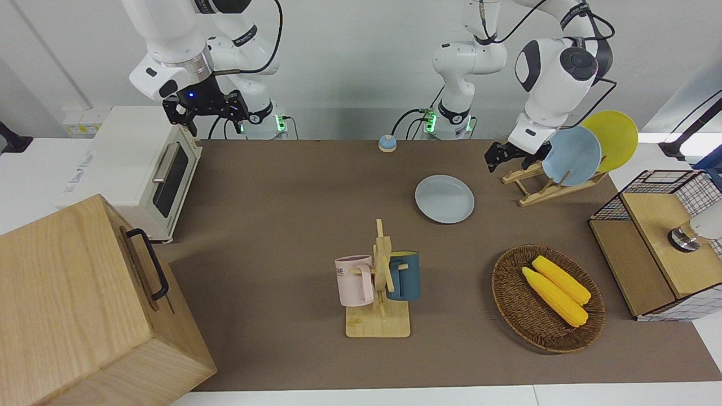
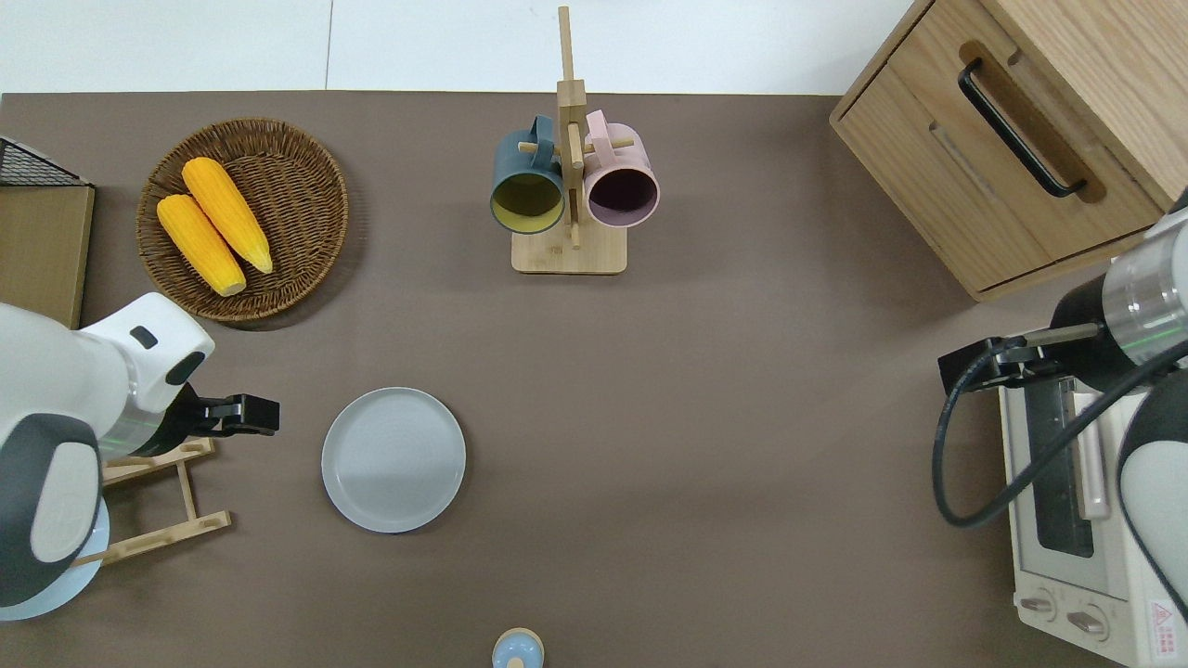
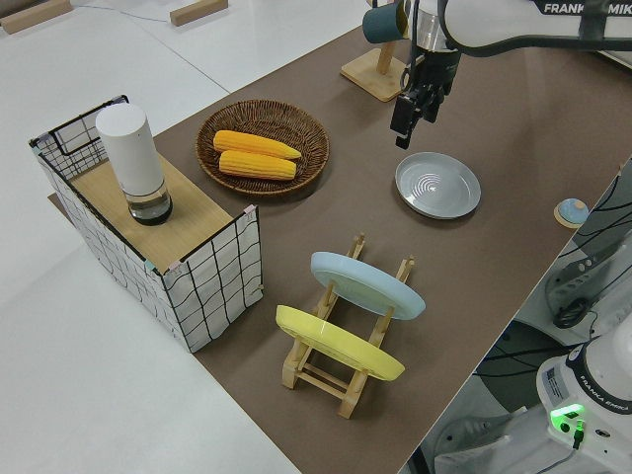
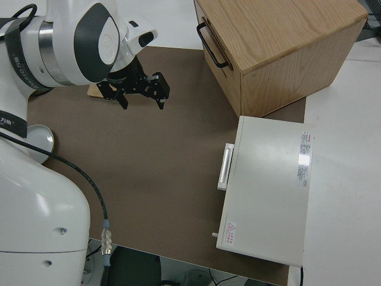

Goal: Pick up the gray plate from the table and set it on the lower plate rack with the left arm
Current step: 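Move the left gripper toward the gray plate's edge nearest the rack, then grasp the gray plate's rim with the left gripper and lift it, then carry the gray plate to the rack and lower it into the lower slot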

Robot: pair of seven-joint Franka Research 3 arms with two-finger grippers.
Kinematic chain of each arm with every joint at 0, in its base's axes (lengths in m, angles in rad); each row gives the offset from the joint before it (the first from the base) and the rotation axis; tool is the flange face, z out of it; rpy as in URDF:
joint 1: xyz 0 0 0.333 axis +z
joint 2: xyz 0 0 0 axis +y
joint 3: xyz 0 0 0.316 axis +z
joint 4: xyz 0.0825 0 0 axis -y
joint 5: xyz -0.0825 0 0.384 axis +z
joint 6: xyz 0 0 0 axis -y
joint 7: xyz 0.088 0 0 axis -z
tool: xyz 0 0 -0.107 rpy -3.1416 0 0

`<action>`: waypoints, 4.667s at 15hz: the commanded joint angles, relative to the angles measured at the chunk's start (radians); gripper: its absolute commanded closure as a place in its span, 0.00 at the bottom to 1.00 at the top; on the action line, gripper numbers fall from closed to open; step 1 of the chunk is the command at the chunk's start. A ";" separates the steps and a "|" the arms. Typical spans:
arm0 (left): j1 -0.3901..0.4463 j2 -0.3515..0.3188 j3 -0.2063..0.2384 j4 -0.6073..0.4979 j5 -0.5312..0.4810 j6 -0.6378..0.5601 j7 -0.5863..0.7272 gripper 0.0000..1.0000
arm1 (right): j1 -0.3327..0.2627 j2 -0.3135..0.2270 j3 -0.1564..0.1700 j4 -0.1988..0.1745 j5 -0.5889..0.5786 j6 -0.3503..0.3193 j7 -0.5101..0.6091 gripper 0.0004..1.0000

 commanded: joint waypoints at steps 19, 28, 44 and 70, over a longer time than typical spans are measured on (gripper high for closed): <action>0.009 0.166 -0.055 -0.210 -0.067 0.217 -0.205 0.19 | -0.026 -0.002 0.023 0.010 -0.007 -0.014 0.013 0.02; 0.011 0.194 -0.055 -0.208 -0.067 0.229 -0.235 1.00 | -0.026 -0.002 0.023 0.010 -0.007 -0.014 0.013 0.02; 0.012 0.181 -0.001 -0.046 -0.064 0.043 -0.212 1.00 | -0.026 -0.002 0.023 0.010 -0.007 -0.014 0.013 0.02; -0.005 0.157 -0.019 0.223 0.695 -0.524 -0.284 1.00 | -0.026 -0.002 0.023 0.010 -0.007 -0.014 0.013 0.02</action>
